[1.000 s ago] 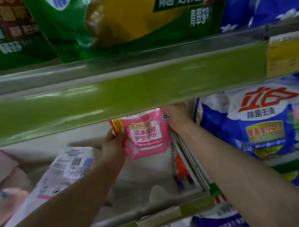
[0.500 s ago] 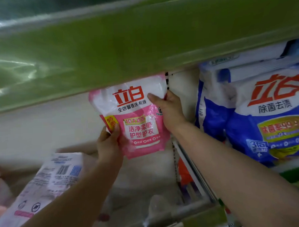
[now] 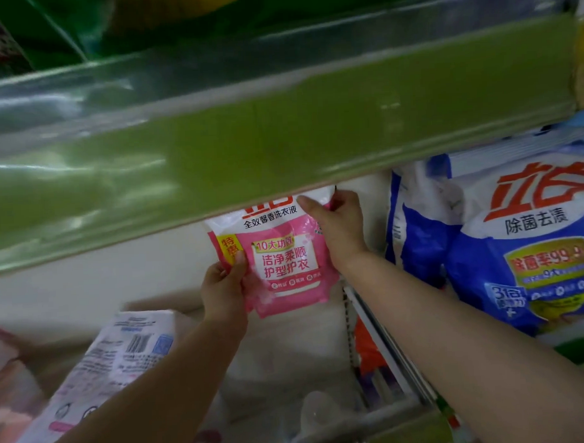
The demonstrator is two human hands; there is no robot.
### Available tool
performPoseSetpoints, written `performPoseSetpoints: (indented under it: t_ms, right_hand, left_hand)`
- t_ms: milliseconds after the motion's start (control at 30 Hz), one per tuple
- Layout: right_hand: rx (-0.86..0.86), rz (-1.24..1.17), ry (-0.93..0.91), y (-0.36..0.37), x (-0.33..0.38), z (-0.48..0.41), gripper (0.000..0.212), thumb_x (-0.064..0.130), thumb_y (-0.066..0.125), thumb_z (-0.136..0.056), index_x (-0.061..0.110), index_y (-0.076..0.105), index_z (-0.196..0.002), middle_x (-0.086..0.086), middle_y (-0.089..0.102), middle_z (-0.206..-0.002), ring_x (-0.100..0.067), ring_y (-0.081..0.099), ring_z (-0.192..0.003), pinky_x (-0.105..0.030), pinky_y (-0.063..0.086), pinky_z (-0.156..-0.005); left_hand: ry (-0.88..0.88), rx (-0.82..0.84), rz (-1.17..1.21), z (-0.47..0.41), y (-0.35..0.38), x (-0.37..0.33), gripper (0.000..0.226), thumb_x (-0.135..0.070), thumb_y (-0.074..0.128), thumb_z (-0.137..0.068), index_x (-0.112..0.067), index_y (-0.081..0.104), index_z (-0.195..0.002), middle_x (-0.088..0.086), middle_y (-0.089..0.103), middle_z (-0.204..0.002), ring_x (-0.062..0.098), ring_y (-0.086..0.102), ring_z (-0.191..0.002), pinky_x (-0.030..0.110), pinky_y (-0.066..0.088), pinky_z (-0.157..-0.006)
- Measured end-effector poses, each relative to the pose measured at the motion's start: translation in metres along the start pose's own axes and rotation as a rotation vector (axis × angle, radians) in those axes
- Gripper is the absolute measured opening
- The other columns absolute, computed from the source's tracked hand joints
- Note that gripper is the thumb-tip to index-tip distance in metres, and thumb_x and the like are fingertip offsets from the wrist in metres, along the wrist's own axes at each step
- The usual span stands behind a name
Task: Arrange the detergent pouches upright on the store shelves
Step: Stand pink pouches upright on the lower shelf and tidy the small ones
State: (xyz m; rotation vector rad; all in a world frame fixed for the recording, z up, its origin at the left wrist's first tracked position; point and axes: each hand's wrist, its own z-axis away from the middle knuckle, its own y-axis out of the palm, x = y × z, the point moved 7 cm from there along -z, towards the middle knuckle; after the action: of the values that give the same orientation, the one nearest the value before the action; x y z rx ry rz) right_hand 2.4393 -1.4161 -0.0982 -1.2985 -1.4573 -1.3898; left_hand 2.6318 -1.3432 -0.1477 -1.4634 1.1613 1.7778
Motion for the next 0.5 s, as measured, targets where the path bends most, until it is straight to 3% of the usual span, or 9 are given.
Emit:
performPoseSetpoints:
  t_ms: [67,133,167,233,300,400,500]
  right_hand:
    - [-0.094,0.079,-0.064,-0.004,0.012,0.005,0.041,0.019,0.081,-0.068,0.003,0.048,-0.088,-0.007,0.061,-0.081,-0.015,0.062,-0.068,-0.014,0.049,-0.052]
    - [-0.211,0.208,-0.196,-0.007,0.028,0.009,0.032,0.024,0.077,-0.062,0.010,0.052,-0.078,-0.005,0.062,-0.077,-0.020,0.062,-0.072,-0.030,0.056,-0.065]
    - [-0.242,0.262,-0.255,-0.006,0.035,0.011,0.028,0.027,0.069,-0.060,0.009,0.055,-0.075,-0.009,0.063,-0.078,-0.026,0.063,-0.076,-0.040,0.055,-0.071]
    - [-0.261,0.309,-0.287,-0.002,0.042,0.018,0.029,0.029,0.055,-0.061,0.006,0.056,-0.078,-0.014,0.062,-0.086,-0.030,0.059,-0.087,-0.047,0.051,-0.080]
    - [-0.228,0.252,-0.269,0.005,0.056,0.036,0.031,0.027,0.050,-0.067,0.003,0.058,-0.086,-0.016,0.061,-0.094,-0.028,0.057,-0.093,-0.043,0.049,-0.086]
    - [-0.089,0.143,-0.248,0.019,0.075,0.061,0.021,0.012,0.058,-0.082,-0.002,0.063,-0.096,-0.014,0.065,-0.096,-0.017,0.055,-0.088,-0.026,0.043,-0.078]
    - [0.080,0.189,-0.209,0.036,0.082,0.080,0.007,0.000,0.061,-0.083,0.000,0.067,-0.080,-0.009,0.067,-0.077,-0.011,0.055,-0.074,-0.022,0.042,-0.068]
  left_hand:
    - [-0.021,-0.049,-0.042,0.003,-0.004,-0.004,0.011,-0.017,0.061,-0.089,-0.011,0.061,-0.080,-0.001,0.071,-0.069,0.015,0.067,-0.062,0.026,0.056,-0.058]
    - [-0.036,-0.071,-0.049,0.008,-0.004,-0.011,0.008,-0.009,0.063,-0.086,-0.004,0.062,-0.092,0.010,0.069,-0.085,0.020,0.063,-0.071,0.022,0.055,-0.055]
    - [-0.038,-0.089,-0.058,0.012,-0.005,-0.015,0.020,-0.007,0.063,-0.085,0.001,0.059,-0.103,0.014,0.067,-0.092,0.020,0.061,-0.073,0.021,0.055,-0.054]
    - [-0.050,-0.119,-0.076,0.020,-0.005,-0.024,0.041,-0.005,0.064,-0.084,0.005,0.050,-0.122,0.014,0.065,-0.098,0.017,0.059,-0.072,0.015,0.052,-0.047]
    - [-0.058,-0.141,-0.100,0.029,-0.005,-0.031,0.049,-0.004,0.062,-0.085,0.004,0.044,-0.130,0.014,0.063,-0.103,0.010,0.055,-0.068,0.012,0.046,-0.040]
    - [-0.060,-0.178,-0.119,0.043,-0.008,-0.043,0.052,-0.003,0.059,-0.088,-0.001,0.038,-0.135,0.003,0.055,-0.094,0.004,0.045,-0.066,0.017,0.038,-0.049]
    - [-0.054,-0.143,-0.153,0.063,-0.014,-0.056,0.043,-0.002,0.057,-0.087,-0.002,0.047,-0.129,0.009,0.054,-0.099,0.006,0.047,-0.068,0.017,0.040,-0.055]
